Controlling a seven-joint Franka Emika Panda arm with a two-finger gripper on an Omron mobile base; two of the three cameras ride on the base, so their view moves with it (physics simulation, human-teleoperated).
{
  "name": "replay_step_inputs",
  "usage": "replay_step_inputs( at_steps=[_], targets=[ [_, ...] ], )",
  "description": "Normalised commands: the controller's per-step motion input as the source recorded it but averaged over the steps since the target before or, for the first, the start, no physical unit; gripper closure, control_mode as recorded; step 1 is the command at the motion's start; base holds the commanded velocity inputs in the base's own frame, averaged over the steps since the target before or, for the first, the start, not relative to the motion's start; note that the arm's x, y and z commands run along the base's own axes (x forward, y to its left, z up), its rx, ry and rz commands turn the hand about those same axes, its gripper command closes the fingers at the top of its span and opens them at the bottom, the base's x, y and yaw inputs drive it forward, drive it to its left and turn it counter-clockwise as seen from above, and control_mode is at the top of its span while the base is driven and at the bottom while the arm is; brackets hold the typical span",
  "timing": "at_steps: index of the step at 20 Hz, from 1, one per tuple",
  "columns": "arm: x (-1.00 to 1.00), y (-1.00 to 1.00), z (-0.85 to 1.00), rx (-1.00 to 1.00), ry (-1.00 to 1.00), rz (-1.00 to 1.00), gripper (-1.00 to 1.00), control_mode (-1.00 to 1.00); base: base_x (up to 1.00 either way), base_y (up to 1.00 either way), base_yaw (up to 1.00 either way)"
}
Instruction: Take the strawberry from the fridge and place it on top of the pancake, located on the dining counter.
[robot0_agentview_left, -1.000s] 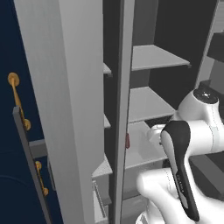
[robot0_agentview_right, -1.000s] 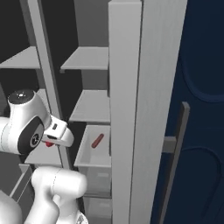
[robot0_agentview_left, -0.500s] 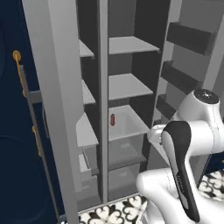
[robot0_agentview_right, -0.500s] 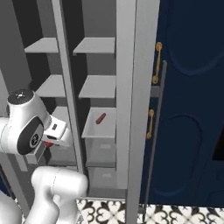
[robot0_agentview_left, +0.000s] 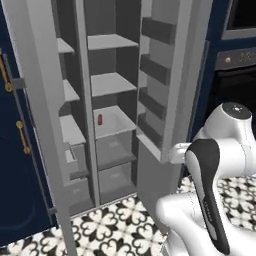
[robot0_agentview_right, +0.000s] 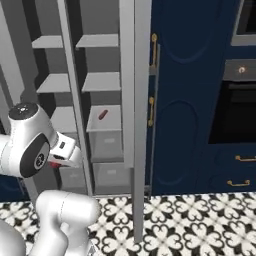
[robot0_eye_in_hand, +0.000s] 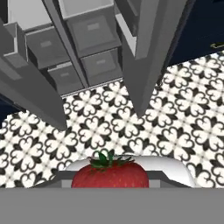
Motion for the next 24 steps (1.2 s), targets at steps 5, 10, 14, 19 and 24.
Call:
replay_step_inputs(
  at_steps=[5, 10, 14, 19, 24],
  targets=[
    [0.00, 0.00, 0.00, 0.00, 0.00, 0.00, 1.00, 1.00, -0.14, -0.35, -0.81],
    [0.00, 0.00, 0.00, 0.00, 0.00, 0.00, 1.00, 1.00, 0.00, -0.33, -0.87],
    [0.00, 0.00, 0.00, 0.00, 0.00, 0.00, 1.00, 1.00, 0.00, -0.45, -0.87],
    [0.00, 0.00, 0.00, 0.00, 0.00, 0.00, 1.00, 1.00, 0.00, -0.58, -0.86],
    [0.00, 0.00, 0.00, 0.00, 0.00, 0.00, 1.00, 1.00, 0.12, -0.75, -0.78]
  ],
)
